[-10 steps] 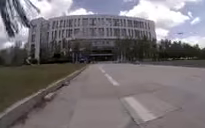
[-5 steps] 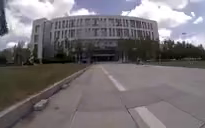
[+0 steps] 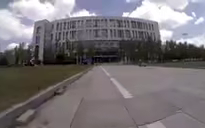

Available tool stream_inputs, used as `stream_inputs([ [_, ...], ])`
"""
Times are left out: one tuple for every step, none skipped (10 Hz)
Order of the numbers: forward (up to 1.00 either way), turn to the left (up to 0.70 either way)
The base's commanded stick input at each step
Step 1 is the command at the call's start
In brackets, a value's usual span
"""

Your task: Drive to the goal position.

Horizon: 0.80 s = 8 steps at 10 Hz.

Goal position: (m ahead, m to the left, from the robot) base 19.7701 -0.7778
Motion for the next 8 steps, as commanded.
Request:
stream_inputs([
  [0.7,0.0],
  [0.7,-0.06],
  [0.7,-0.23],
  [0.7,-0.31],
  [0.7,0.0],
  [0.7,0.0],
  [0.7,0.0],
  [0.7,0.0],
])
